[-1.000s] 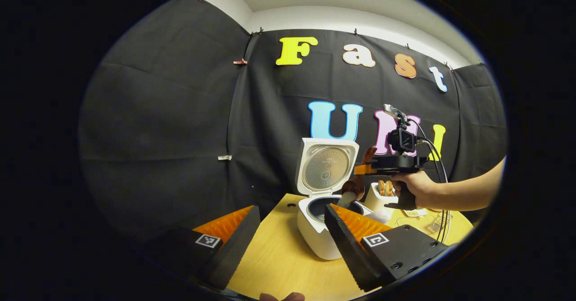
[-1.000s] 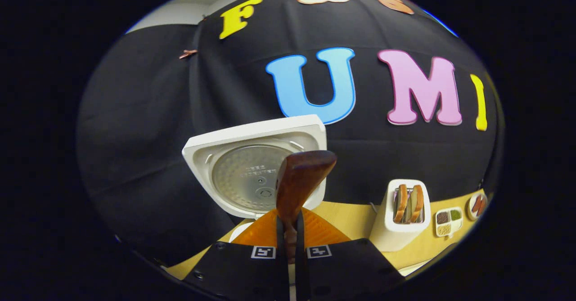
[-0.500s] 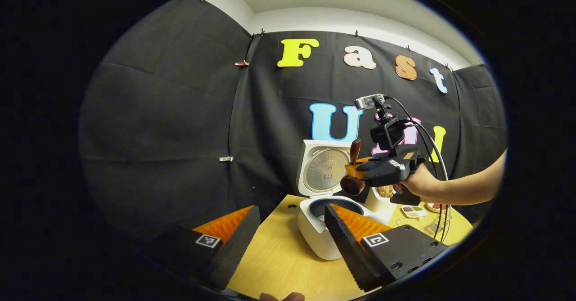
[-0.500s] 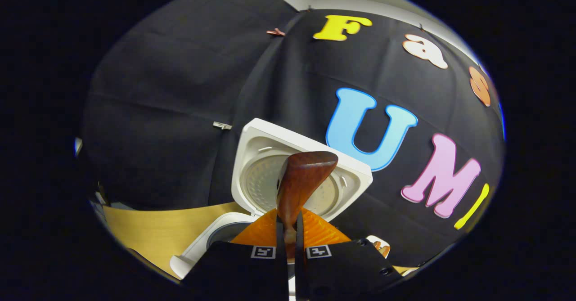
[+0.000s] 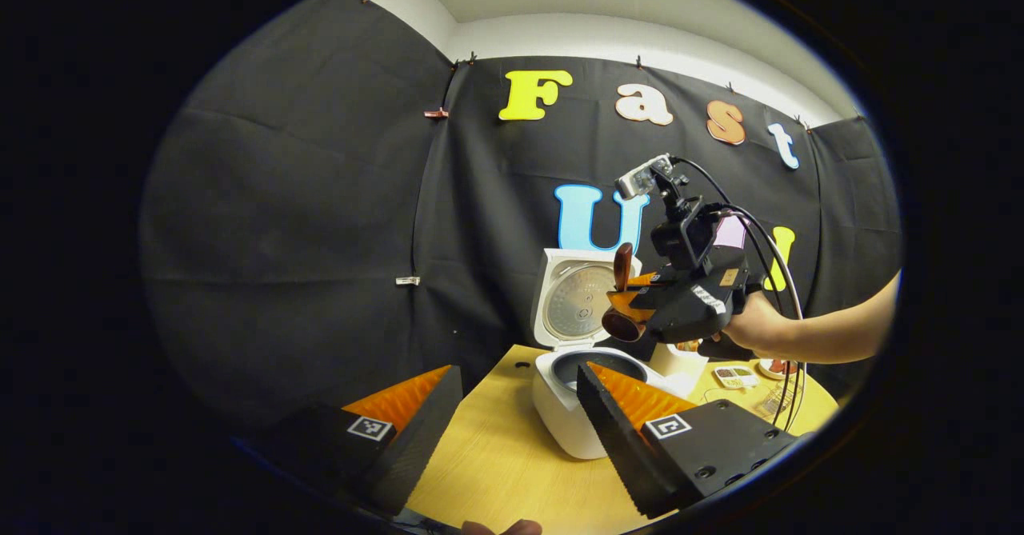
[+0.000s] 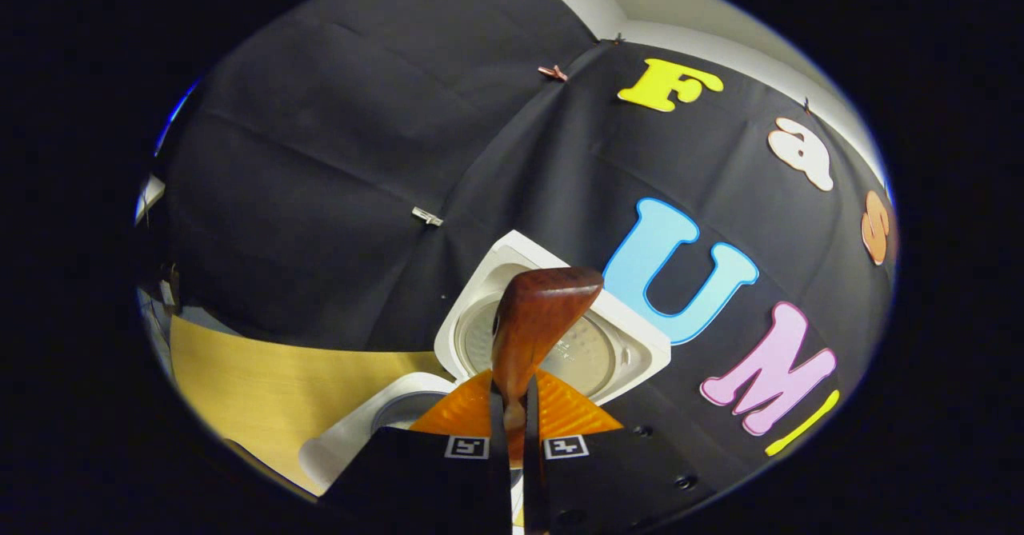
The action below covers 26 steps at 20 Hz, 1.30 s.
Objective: Close the left gripper, press the button to open the rice cooker; take a wooden spoon from the chopstick holder with the right hand, scoop a spoonful of rice and pour it into the rice cooker, then put the wooden spoon back into the chopstick holder.
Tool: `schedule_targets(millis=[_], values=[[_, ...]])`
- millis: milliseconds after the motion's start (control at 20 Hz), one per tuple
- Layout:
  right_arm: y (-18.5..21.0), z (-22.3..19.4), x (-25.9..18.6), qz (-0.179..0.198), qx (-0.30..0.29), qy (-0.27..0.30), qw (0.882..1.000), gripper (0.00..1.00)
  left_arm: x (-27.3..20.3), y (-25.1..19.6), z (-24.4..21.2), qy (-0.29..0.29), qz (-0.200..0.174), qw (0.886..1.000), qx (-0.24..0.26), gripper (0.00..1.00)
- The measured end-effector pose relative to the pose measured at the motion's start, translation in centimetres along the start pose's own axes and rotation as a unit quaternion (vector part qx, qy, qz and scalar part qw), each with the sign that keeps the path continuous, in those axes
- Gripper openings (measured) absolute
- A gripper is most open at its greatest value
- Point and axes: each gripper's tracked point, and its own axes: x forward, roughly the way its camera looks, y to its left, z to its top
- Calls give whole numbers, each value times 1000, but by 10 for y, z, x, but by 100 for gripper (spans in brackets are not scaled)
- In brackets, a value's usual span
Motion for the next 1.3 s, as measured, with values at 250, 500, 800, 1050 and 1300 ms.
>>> schedule_targets(millis=[250,500,800,1050,1300], values=[[-27,-15,-5,-19,163,25,986,10,-7,-7,0,0,-1,1000,6,99],[-57,-32,-16,-28,321,38,946,10,-12,-14,1,-2,-1,1000,3,99],[-108,-42,-66,-57,367,22,928,10,-14,-33,3,-1,-9,1000,-11,99],[-150,-56,-127,-76,397,2,915,10,-11,-54,10,-6,-18,1000,-2,99],[-197,-92,-198,-105,432,2,896,10,-10,-74,16,-11,-27,1000,7,99]])
